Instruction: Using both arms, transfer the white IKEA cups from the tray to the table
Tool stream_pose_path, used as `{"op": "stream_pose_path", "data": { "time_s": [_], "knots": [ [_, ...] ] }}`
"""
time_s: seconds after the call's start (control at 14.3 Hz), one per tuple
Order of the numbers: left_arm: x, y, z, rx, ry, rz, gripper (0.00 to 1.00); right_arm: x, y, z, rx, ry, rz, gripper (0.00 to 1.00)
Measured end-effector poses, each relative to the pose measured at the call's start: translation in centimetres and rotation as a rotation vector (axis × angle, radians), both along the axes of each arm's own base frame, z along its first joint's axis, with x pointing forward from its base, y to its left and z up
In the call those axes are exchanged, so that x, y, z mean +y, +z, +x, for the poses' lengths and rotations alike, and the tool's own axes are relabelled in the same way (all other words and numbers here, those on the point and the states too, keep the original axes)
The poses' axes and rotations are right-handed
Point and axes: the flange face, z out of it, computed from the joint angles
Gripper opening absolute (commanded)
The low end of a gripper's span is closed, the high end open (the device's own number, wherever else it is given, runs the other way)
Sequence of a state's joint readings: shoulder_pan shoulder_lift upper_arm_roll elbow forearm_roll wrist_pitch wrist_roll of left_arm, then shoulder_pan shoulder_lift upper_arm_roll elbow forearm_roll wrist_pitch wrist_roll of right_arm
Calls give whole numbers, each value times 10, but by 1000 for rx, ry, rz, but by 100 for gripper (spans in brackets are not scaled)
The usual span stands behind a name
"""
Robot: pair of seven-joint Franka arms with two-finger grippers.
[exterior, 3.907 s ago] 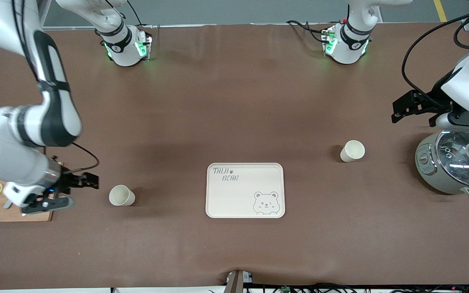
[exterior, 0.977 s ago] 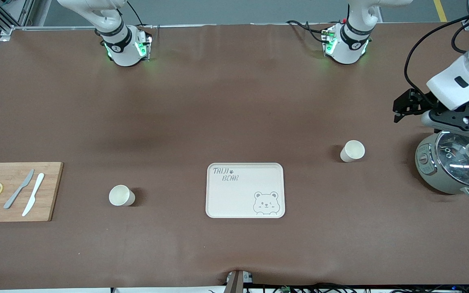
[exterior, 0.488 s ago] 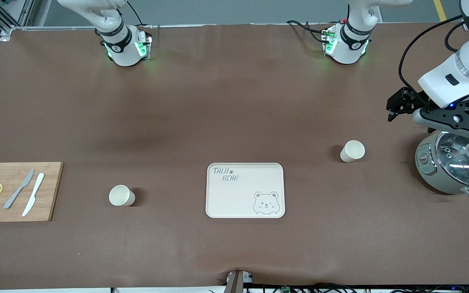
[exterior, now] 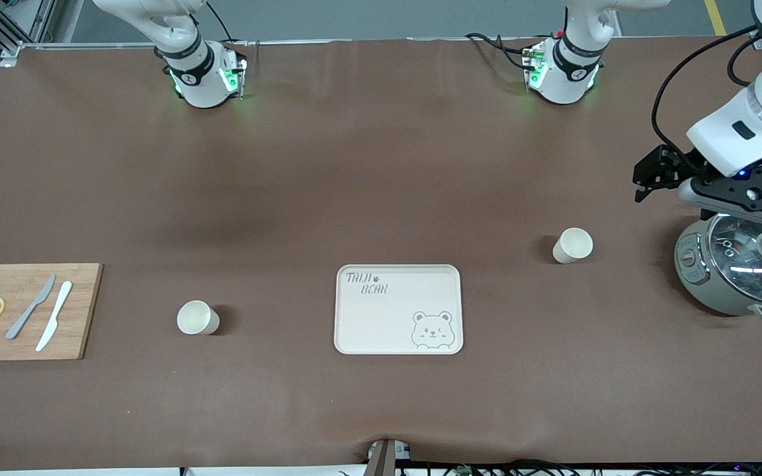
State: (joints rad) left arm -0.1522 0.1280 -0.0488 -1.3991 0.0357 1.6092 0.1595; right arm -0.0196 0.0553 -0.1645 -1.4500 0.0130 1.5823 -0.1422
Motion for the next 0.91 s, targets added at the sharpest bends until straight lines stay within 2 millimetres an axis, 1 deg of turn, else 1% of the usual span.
{"op": "stream_pose_path", "data": {
  "time_s": [0.28,0.63,0.91],
  "knots": [
    [-3,1,0,-6,-4,-2,100,1,1,1,-6,1,-1,100],
    [5,9,5,-51,11,-10,100,5,-1,2,-5,10,-1,100],
    [9,10,6,-57,15,-10,100,6,-4,3,0,11,0,100]
  ]
}}
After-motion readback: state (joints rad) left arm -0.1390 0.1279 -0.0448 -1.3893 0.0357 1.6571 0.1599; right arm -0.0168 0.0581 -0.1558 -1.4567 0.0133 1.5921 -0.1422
